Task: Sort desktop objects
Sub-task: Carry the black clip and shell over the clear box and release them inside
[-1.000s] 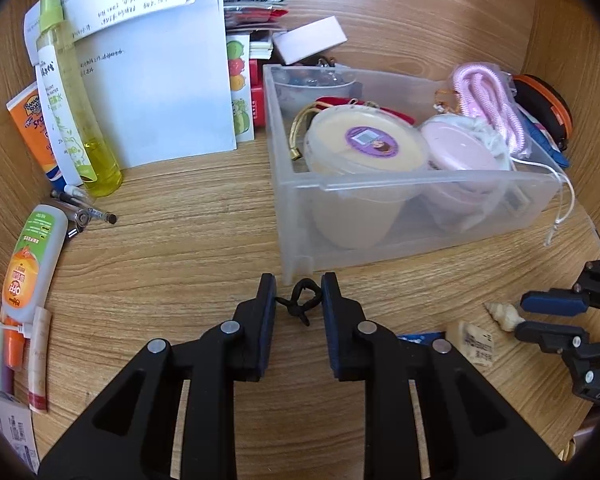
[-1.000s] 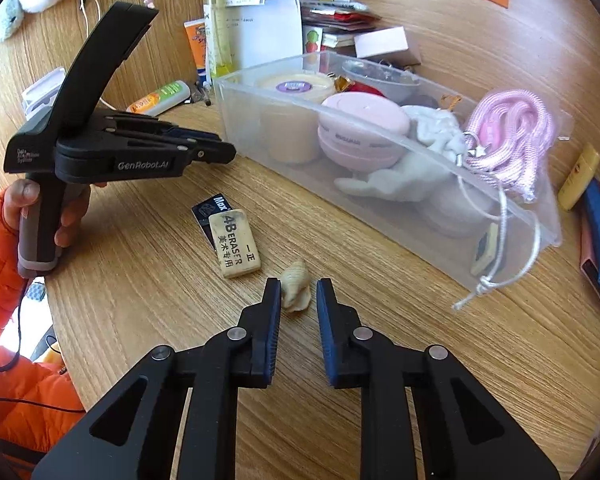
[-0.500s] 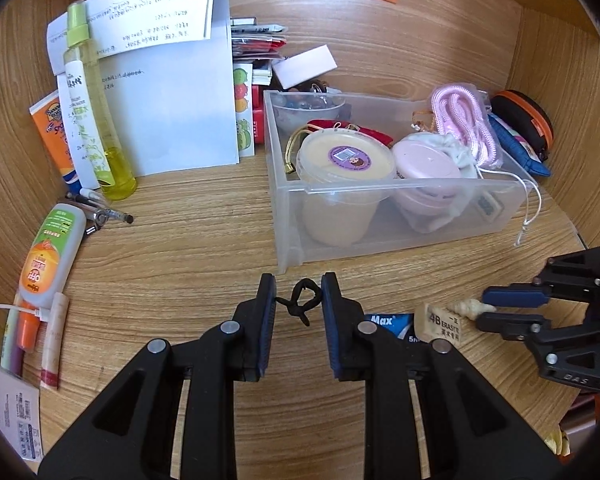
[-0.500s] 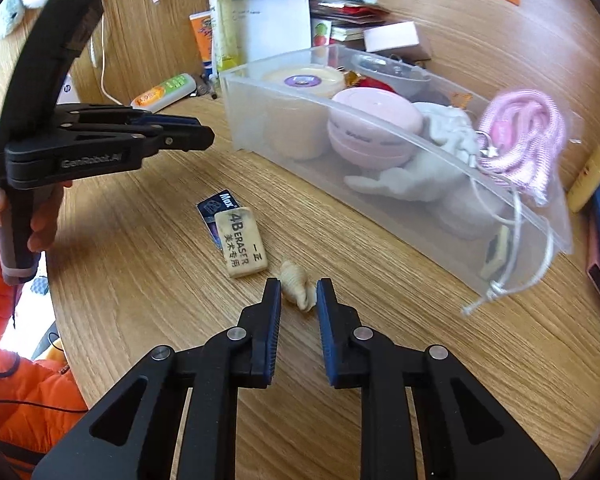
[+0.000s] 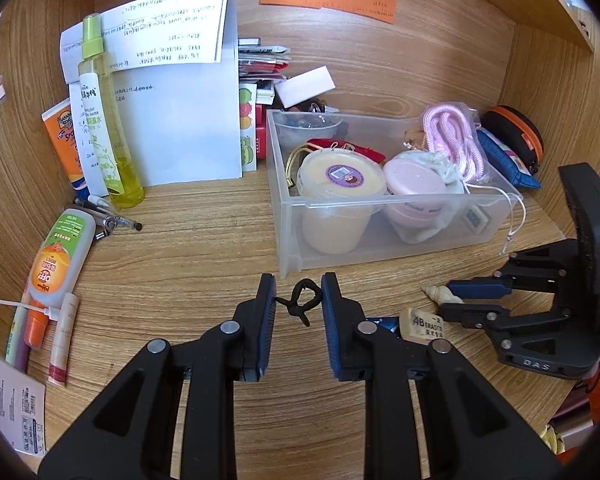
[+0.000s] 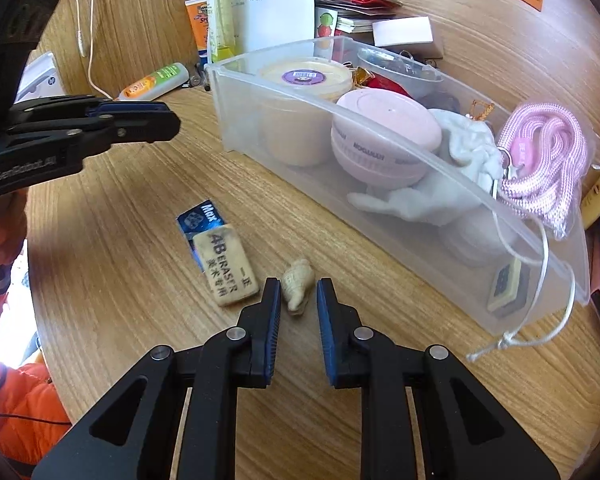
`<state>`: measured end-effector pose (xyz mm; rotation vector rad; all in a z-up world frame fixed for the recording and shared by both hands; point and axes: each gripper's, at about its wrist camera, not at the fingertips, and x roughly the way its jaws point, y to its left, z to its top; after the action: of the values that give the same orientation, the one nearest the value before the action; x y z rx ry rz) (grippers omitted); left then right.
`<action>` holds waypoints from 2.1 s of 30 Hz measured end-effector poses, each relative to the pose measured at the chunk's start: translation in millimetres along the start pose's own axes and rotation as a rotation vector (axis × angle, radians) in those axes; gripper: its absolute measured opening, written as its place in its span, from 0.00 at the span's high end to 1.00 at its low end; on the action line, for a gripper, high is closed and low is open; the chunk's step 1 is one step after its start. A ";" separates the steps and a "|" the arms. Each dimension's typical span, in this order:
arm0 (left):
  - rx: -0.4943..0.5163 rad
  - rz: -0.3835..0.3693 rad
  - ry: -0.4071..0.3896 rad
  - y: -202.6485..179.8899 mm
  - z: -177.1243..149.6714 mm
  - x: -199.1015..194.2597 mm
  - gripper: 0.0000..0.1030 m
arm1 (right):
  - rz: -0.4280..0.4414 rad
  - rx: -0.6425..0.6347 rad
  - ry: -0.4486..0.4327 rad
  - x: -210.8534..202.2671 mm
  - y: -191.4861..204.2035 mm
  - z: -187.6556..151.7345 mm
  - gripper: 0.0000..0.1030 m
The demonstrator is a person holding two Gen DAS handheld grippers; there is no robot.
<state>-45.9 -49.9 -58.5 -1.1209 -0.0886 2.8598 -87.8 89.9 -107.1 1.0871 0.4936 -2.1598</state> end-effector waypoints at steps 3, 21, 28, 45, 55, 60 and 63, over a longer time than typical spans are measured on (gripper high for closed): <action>0.002 -0.007 -0.013 -1.3 1.3 -4.3 0.79 | -0.011 -0.004 0.003 3.1 -0.3 4.8 0.77; 0.034 -0.043 -0.104 -20.2 24.7 -21.7 0.79 | -0.025 0.042 -0.103 -26.5 -9.6 12.6 0.83; 0.059 -0.063 -0.131 -33.4 39.0 -21.4 0.79 | -0.073 0.084 -0.193 -62.6 -33.1 17.6 0.83; 0.058 -0.115 -0.115 -50.5 85.7 16.9 0.79 | -0.160 0.193 -0.269 -85.5 -91.0 23.3 0.83; 0.084 -0.100 -0.058 -63.6 107.1 57.9 0.79 | -0.091 0.267 -0.284 -66.5 -105.1 20.7 0.83; 0.076 -0.098 -0.037 -65.3 112.9 74.8 0.79 | -0.080 0.280 -0.278 -61.6 -109.5 18.7 0.83; 0.078 -0.075 -0.027 -65.1 113.2 82.7 0.79 | -0.070 0.298 -0.260 -56.6 -113.5 16.9 0.83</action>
<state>-180.6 18.8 -26.3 -1.0419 -0.0190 2.7870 -152.4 182.6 -47.1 0.9310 0.0932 -2.4470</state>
